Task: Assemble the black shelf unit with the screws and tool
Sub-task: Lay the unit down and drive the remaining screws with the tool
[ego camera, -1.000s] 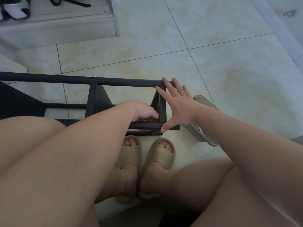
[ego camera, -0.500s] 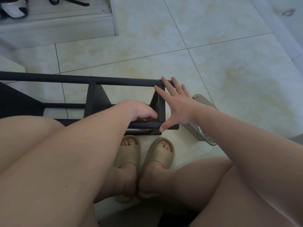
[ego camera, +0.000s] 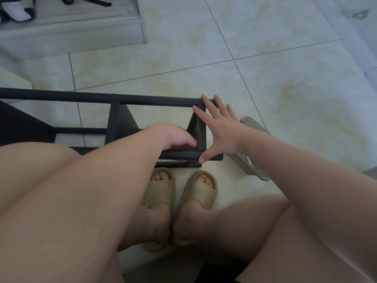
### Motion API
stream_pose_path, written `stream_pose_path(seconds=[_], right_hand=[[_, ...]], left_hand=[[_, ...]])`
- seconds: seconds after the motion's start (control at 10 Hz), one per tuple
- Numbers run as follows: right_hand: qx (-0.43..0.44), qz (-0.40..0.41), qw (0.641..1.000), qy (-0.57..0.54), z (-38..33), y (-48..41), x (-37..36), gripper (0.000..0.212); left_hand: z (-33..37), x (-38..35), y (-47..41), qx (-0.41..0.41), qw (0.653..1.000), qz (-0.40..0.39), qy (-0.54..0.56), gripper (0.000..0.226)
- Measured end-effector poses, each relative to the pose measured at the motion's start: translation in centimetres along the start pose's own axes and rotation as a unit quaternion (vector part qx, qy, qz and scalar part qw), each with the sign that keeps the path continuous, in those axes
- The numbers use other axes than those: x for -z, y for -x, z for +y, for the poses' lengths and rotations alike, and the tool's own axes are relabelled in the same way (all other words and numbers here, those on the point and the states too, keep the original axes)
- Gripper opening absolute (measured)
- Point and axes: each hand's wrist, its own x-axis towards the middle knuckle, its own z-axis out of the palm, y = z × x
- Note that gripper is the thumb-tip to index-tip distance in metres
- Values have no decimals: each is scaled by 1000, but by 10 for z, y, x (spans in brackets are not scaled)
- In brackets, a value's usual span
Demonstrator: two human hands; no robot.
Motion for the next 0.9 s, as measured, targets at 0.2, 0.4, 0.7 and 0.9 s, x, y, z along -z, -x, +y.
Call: stream_pose_path(seconds=[0.2, 0.4, 0.7, 0.9], right_hand=[[-1, -1, 1000, 0, 0, -1, 0, 151], [-1, -1, 1000, -2, -1, 0, 1, 150], [-2, -1, 1000, -1, -3, 1, 2, 150], [-2, 1, 1000, -1, -2, 1, 2, 150]], left_hand=[[-3, 4, 1, -8, 1000, -16, 22, 19], [-2, 0, -1, -17, 1000, -8, 13, 33], [-5, 6, -1, -9, 999, -30, 34, 18], [-2, 1, -4, -19, 1000, 5, 6, 29]])
